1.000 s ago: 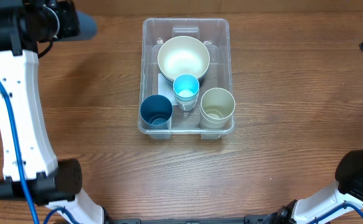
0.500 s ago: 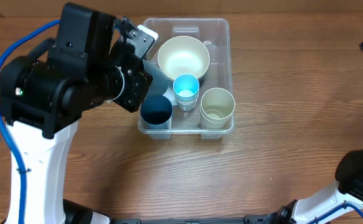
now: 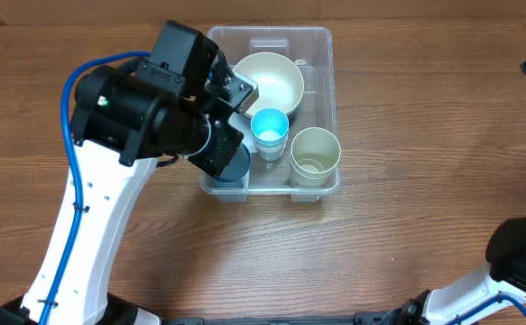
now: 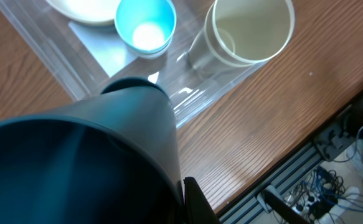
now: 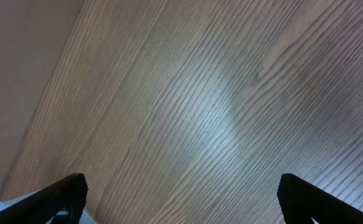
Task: Pack container
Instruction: 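Nest the second dark-blue cup into the first and release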
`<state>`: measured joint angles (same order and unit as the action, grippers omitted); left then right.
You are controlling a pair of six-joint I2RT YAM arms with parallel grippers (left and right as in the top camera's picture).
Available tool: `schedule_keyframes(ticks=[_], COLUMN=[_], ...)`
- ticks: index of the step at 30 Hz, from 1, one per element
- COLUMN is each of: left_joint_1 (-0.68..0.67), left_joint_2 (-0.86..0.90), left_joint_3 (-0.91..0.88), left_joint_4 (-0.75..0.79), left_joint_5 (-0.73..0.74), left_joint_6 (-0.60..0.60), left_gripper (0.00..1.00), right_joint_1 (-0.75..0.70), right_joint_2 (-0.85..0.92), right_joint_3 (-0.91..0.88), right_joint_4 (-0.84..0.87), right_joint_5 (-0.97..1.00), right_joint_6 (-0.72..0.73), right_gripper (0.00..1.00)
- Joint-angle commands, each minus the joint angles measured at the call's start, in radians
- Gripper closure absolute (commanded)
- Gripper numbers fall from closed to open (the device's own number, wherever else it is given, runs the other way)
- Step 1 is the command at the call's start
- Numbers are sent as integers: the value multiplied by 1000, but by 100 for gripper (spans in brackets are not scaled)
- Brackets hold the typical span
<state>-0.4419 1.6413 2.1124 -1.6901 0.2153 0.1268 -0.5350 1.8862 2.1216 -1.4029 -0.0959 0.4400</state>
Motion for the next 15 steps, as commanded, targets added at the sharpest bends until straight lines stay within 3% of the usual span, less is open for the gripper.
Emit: schedule_keyframes(ticks=[1, 5, 7, 10, 15], left_joint_1=[-3, -4, -4, -3, -3], left_joint_2=[0, 0, 0, 0, 0], left_joint_3=[-28, -29, -29, -29, -29], left_joint_4=[1, 1, 1, 1, 2], left_joint_5=[-19, -58, -58, -65, -77], left_joint_6=[-11, -23, -23, -23, -32], left_gripper=[96, 95, 53, 34, 36], right_joint_1=[2, 2, 2, 2, 2], right_joint_2=[-4, -4, -4, -4, -4], right_joint_3=[23, 23, 23, 23, 23], right_joint_4=[6, 6, 6, 6, 6], right_joint_5=[8, 8, 8, 8, 8], right_joint_6=[3, 3, 3, 3, 3], right_gripper=[0, 0, 0, 0, 0])
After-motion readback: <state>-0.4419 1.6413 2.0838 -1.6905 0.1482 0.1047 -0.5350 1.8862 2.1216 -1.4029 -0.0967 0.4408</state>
